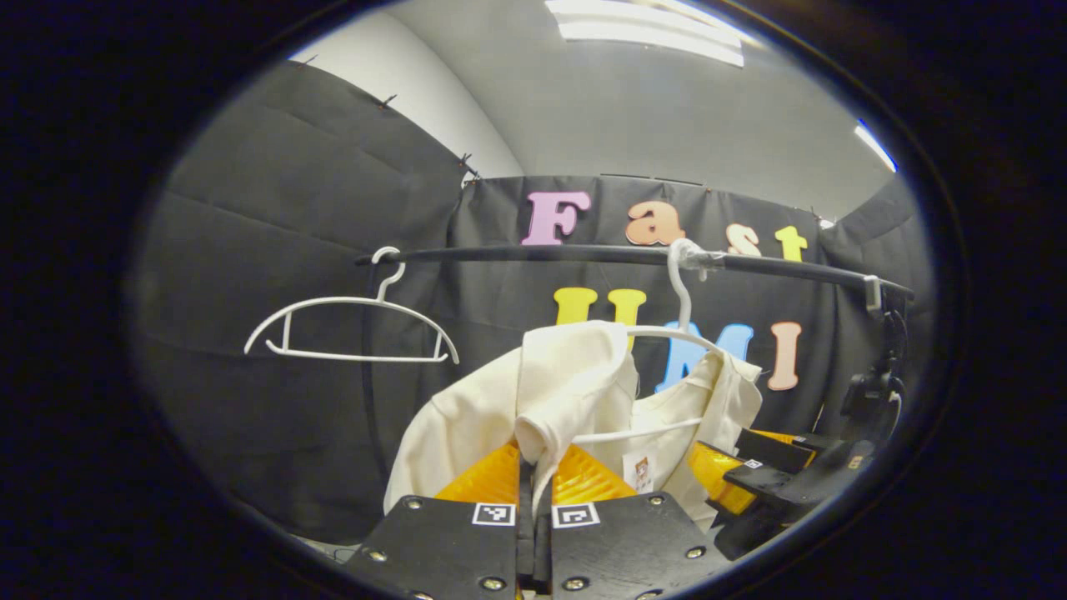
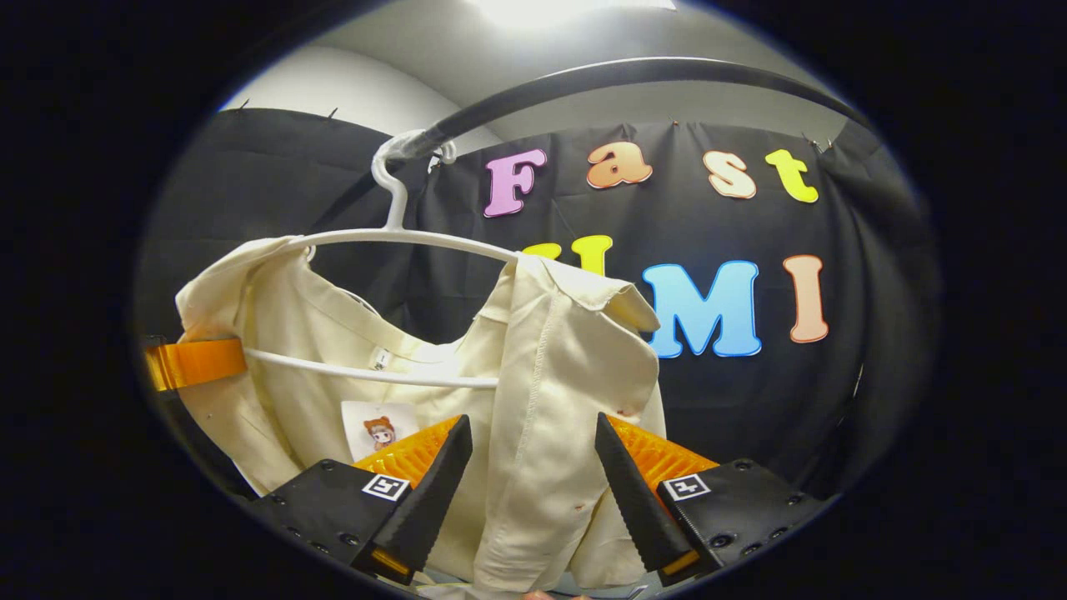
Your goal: Grasp the clothes on the hanger with both hands and then place them into the laundry hamper below.
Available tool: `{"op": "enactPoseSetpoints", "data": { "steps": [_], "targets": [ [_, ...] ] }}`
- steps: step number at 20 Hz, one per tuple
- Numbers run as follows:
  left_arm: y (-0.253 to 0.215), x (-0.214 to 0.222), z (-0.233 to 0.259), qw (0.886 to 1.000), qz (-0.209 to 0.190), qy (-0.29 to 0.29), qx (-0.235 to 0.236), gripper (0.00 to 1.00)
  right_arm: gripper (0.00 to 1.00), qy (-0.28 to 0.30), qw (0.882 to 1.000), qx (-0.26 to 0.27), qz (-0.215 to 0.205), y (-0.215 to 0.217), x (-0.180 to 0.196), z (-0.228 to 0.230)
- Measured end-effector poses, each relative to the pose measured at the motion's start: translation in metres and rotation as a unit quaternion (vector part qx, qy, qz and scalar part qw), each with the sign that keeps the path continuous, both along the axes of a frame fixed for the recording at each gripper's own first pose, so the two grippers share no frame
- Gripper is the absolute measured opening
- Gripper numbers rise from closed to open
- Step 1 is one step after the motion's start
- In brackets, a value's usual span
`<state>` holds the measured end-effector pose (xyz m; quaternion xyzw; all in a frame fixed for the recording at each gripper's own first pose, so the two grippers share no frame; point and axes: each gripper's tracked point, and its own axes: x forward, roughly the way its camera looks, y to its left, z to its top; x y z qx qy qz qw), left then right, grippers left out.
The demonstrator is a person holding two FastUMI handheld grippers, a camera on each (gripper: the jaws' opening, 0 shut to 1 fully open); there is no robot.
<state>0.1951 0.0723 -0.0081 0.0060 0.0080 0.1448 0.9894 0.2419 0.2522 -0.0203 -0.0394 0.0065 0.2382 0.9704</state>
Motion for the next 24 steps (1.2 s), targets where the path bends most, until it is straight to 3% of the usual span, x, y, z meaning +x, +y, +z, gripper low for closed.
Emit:
{"op": "enactPoseSetpoints", "data": {
  "steps": [8,10,11,12,14,15,16,17,19,24],
  "targets": [
    [-0.004,0.000,-0.005,1.000,0.001,0.000,0.005,0.01,0.96,-0.006,1.000,-0.009,-0.008,0.009,0.017,-0.004],
    [-0.004,0.000,-0.004,1.000,0.003,-0.001,0.004,0.01,0.87,-0.014,1.000,-0.009,-0.009,0.005,0.024,-0.002],
    [-0.004,0.000,-0.004,1.000,0.004,-0.001,0.003,0.01,0.73,-0.018,1.000,-0.010,-0.011,0.003,0.028,-0.001],
    [-0.004,0.000,-0.005,1.000,0.006,-0.001,0.003,0.01,0.67,-0.019,1.000,-0.013,-0.012,0.002,0.032,0.000],
    [-0.003,-0.001,-0.005,1.000,0.007,-0.002,0.003,0.01,0.39,-0.020,1.000,-0.012,0.004,-0.001,0.035,0.001],
    [-0.003,-0.002,-0.003,1.000,0.008,-0.003,0.004,0.01,0.16,-0.022,1.000,-0.004,0.011,0.000,0.037,0.002],
    [-0.003,-0.004,-0.004,1.000,0.008,-0.003,0.004,0.01,0.07,-0.019,1.000,0.004,0.024,0.002,0.038,0.002],
    [-0.003,-0.005,-0.003,1.000,0.006,-0.002,0.004,0.01,0.09,-0.018,0.999,0.012,0.032,-0.001,0.038,0.004],
    [-0.003,-0.006,-0.002,1.000,0.002,-0.001,0.005,0.01,0.02,-0.009,0.999,0.018,0.043,-0.002,0.040,0.003],
    [-0.009,-0.012,0.010,1.000,-0.013,-0.002,-0.008,0.01,0.00,-0.056,0.998,0.003,0.012,-0.017,0.042,0.027]
  ]
}}
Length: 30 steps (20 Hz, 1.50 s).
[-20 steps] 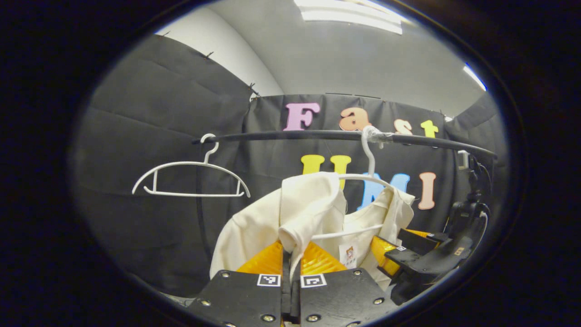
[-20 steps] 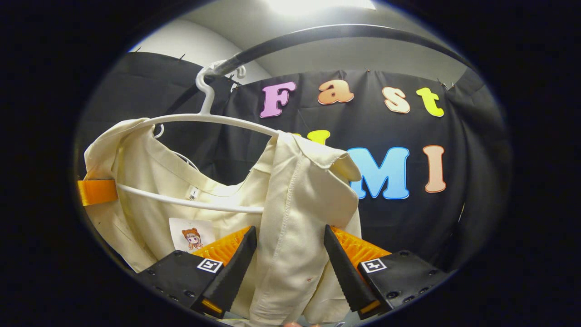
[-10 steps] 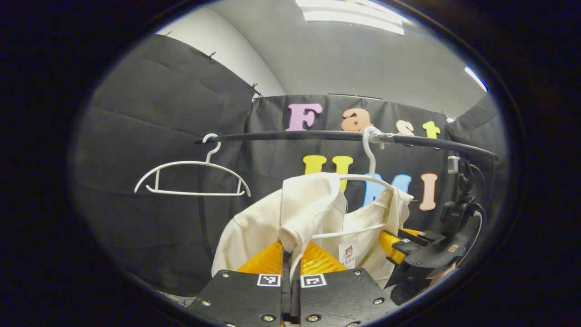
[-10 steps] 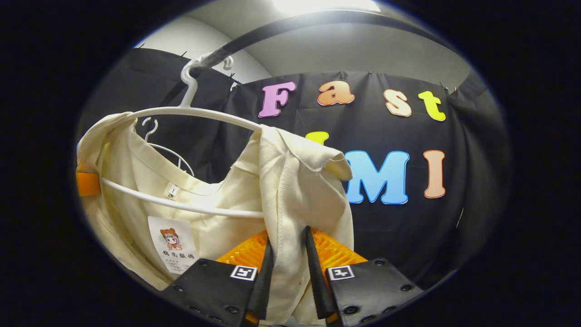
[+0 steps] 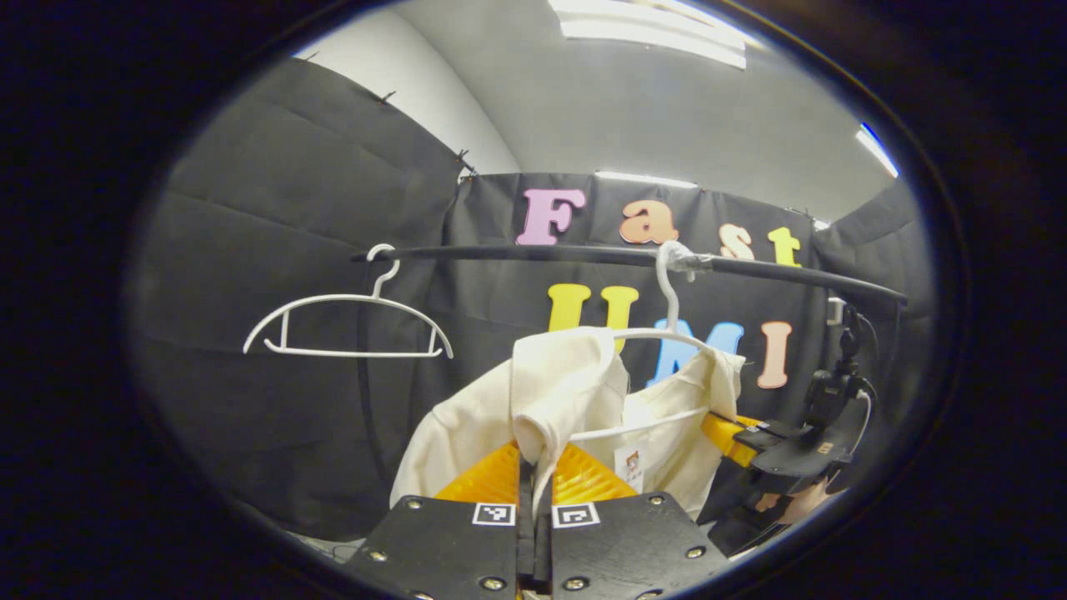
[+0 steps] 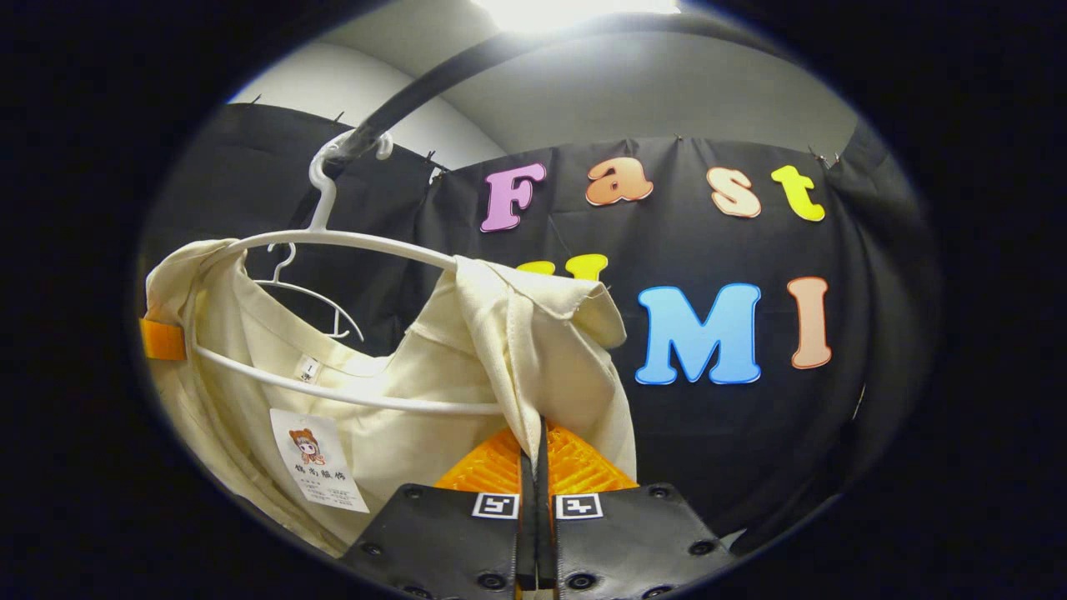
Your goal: Grasp the clothes on the hanger with both hands and then place them into the laundry hamper below.
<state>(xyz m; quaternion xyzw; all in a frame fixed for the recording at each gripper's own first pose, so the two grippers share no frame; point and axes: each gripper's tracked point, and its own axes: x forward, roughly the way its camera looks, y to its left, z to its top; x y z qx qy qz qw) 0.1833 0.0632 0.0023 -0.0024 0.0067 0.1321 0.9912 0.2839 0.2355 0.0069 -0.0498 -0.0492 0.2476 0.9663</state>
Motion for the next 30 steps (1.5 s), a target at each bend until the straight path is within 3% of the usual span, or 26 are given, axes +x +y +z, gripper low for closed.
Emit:
{"op": "enactPoseSetpoints", "data": {
  "steps": [10,12,15,19,22,26,30],
  "targets": [
    [0.055,-0.018,0.027,0.999,0.044,-0.021,0.020,0.01,0.05,-0.066,0.996,-0.012,-0.059,-0.039,0.015,0.032],
    [0.064,-0.018,0.028,0.998,0.047,-0.018,0.030,0.01,0.00,-0.079,0.994,-0.017,-0.073,-0.051,0.020,0.036],
    [0.076,-0.014,0.027,0.998,0.049,-0.013,0.037,0.01,0.01,-0.093,0.992,-0.016,-0.089,-0.060,0.027,0.046],
    [0.108,-0.022,0.023,0.998,0.059,-0.002,0.028,0.01,0.02,-0.106,0.988,-0.027,-0.111,-0.073,0.028,0.050],
    [0.123,-0.040,0.004,0.998,0.053,0.016,-0.008,0.00,0.02,-0.110,0.986,-0.040,-0.117,-0.080,0.037,0.047],
    [0.122,-0.028,-0.028,0.998,0.048,0.046,-0.013,0.01,0.02,-0.127,0.981,-0.070,-0.126,-0.079,0.057,0.038],
    [0.111,-0.021,-0.041,0.998,0.033,0.057,-0.022,0.01,0.02,-0.114,0.982,-0.059,-0.141,-0.088,0.069,0.032]
  ]
}}
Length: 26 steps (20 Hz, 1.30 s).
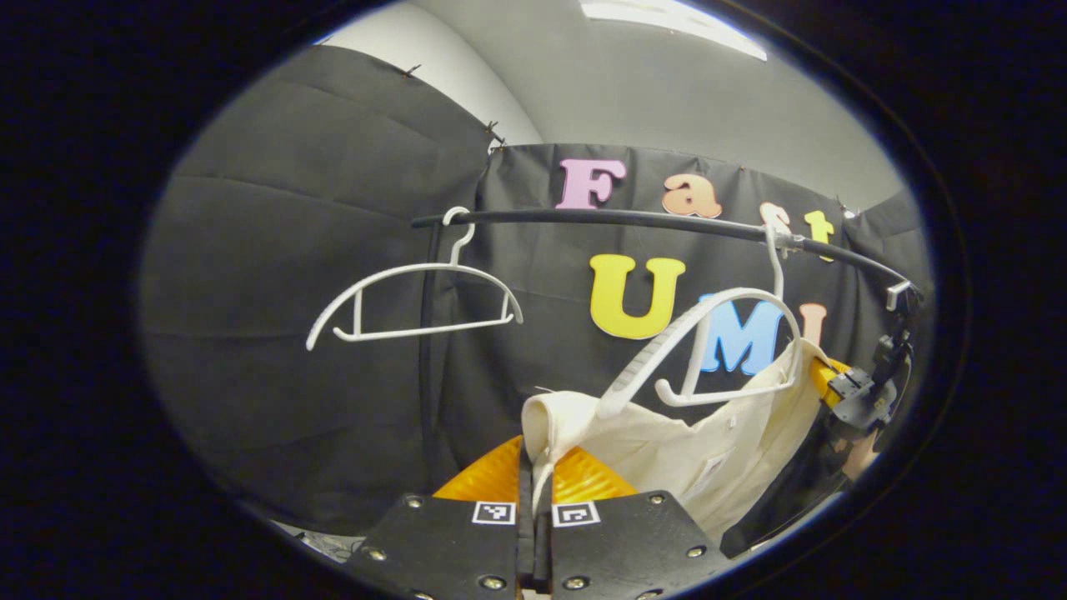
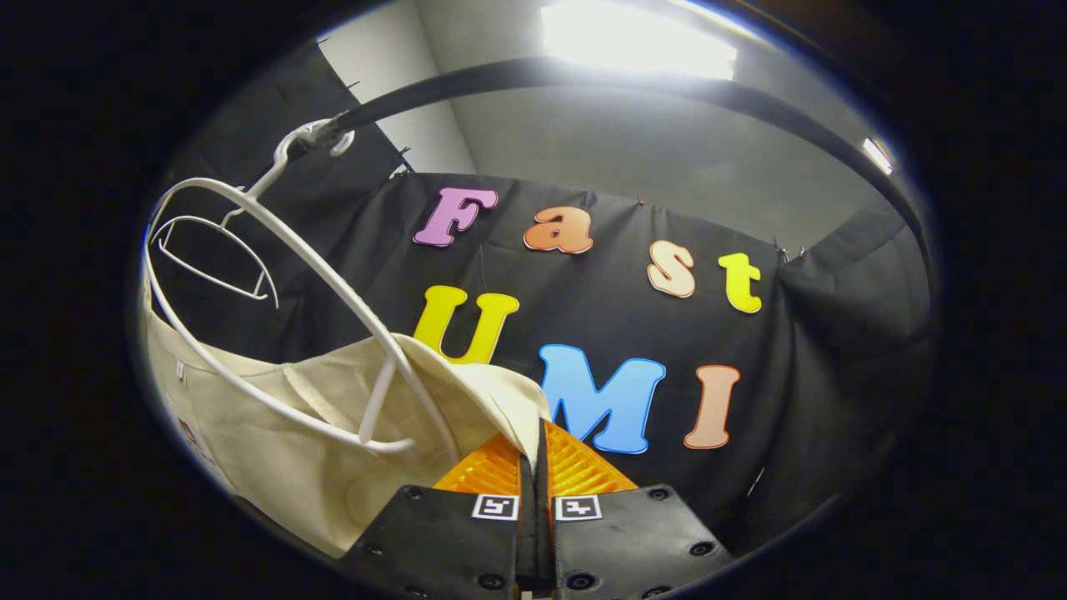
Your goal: Grasp the clothes on the hanger with both hands and then place them into the laundry hamper below.
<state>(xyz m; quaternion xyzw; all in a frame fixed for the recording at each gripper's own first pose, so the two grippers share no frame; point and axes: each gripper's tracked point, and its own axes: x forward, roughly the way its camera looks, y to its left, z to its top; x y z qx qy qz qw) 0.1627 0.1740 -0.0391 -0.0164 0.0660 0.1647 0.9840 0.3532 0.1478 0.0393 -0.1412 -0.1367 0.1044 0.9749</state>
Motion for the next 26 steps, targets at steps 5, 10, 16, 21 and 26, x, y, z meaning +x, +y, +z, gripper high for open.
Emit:
{"op": "enactPoseSetpoints", "data": {
  "steps": [5,10,16,21,26],
  "targets": [
    [-0.013,0.011,-0.015,1.000,-0.004,0.010,-0.009,0.01,0.02,0.029,0.999,-0.003,-0.013,-0.015,0.012,-0.025],
    [-0.023,0.008,-0.037,0.999,-0.007,0.036,-0.002,0.01,0.02,0.057,0.998,0.001,-0.015,-0.030,0.003,-0.053],
    [-0.044,0.004,-0.059,0.998,0.002,0.061,0.006,0.01,0.02,0.092,0.996,0.013,-0.006,-0.056,-0.025,-0.086],
    [-0.069,-0.009,-0.067,0.998,0.001,0.063,0.015,0.01,0.02,0.122,0.992,0.036,0.023,-0.069,-0.055,-0.103],
    [-0.079,-0.011,-0.071,0.996,-0.051,0.070,0.027,0.01,0.02,0.132,0.991,0.038,-0.002,-0.081,-0.100,-0.105]
  ]
}}
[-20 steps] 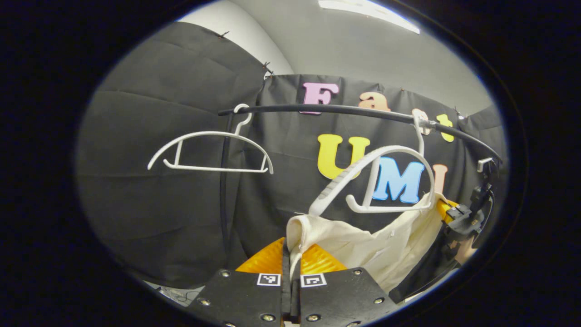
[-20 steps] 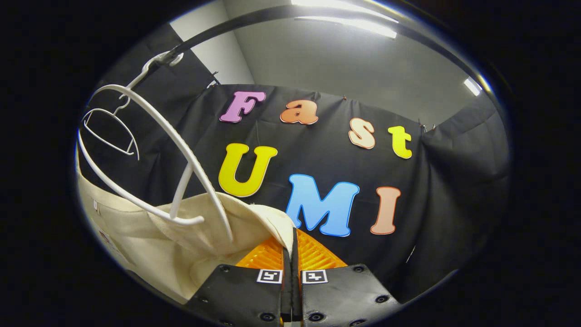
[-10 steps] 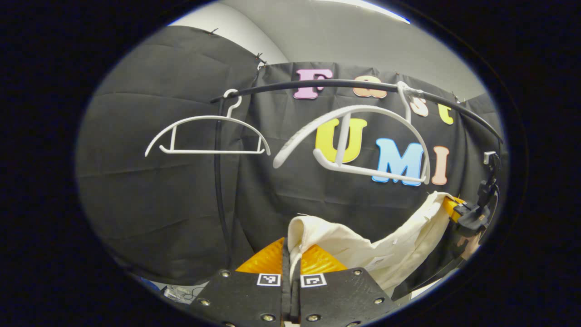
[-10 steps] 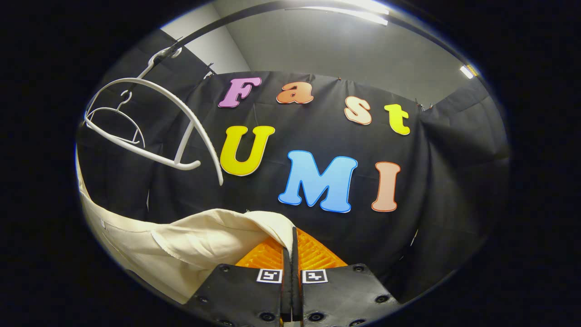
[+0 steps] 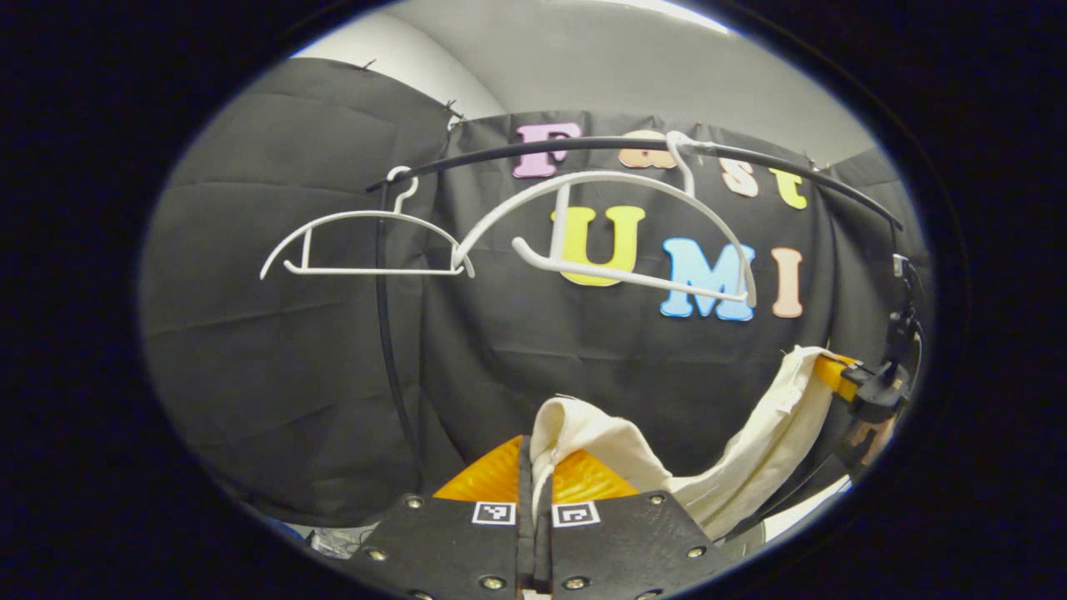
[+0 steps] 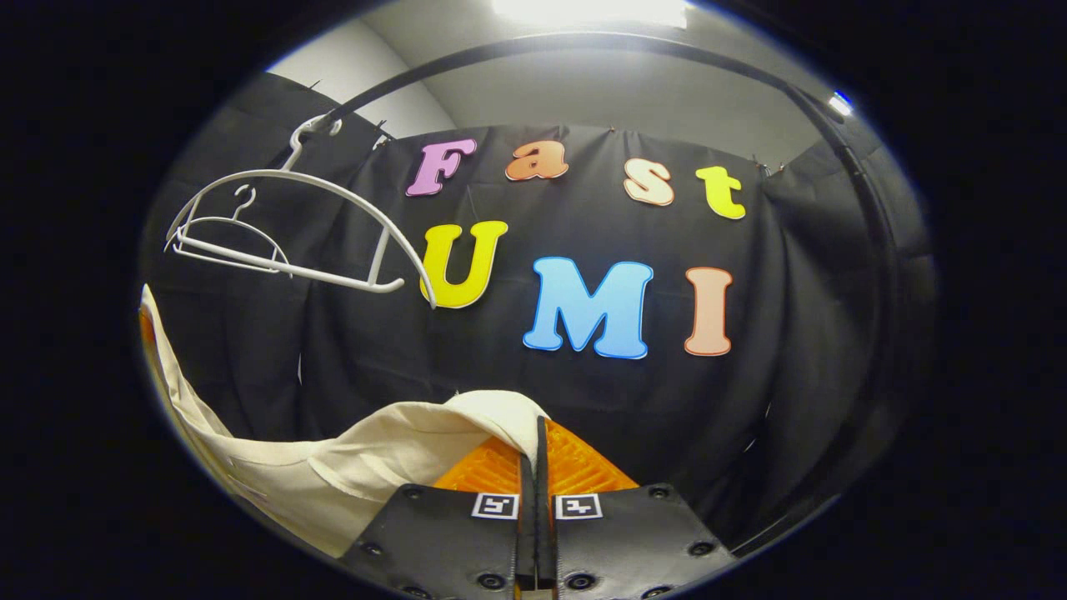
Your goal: Grasp the clothes on the hanger with both hands and then place them into the laundry hamper below.
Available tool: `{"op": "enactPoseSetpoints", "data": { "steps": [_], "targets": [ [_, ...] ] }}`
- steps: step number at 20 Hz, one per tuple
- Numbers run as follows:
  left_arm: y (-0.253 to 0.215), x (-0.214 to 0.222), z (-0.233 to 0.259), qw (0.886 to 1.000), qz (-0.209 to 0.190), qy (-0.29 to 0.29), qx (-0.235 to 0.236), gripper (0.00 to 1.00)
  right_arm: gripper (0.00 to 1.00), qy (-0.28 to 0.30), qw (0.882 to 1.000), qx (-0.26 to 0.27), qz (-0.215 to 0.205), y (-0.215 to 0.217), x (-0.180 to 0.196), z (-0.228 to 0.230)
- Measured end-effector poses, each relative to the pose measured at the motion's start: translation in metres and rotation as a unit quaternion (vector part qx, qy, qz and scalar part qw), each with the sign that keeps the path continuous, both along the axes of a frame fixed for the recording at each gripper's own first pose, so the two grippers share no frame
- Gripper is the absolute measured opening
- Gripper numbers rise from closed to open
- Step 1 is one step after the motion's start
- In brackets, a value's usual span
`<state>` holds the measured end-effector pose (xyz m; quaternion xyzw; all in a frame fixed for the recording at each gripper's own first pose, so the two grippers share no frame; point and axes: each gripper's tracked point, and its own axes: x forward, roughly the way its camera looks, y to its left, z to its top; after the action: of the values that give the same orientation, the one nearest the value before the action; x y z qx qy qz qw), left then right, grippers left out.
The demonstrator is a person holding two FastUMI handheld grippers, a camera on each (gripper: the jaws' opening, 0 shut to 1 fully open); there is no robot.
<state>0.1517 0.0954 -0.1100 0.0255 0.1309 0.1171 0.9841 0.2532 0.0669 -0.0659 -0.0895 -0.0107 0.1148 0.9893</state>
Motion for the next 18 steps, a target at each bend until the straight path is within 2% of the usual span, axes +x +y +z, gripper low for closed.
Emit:
{"op": "enactPoseSetpoints", "data": {
  "steps": [6,11,18],
  "targets": [
    [-0.006,0.001,-0.006,0.997,-0.075,0.012,-0.032,0.01,0.02,0.022,0.998,-0.013,-0.052,0.004,-0.073,-0.008],
    [-0.003,-0.007,-0.022,0.989,-0.132,0.031,-0.052,0.01,0.02,0.045,0.995,-0.001,-0.091,0.016,-0.124,-0.025],
    [-0.007,-0.009,-0.072,0.979,-0.181,0.075,-0.048,0.01,0.02,0.137,0.982,0.038,-0.124,0.024,-0.173,-0.079]
  ]
}}
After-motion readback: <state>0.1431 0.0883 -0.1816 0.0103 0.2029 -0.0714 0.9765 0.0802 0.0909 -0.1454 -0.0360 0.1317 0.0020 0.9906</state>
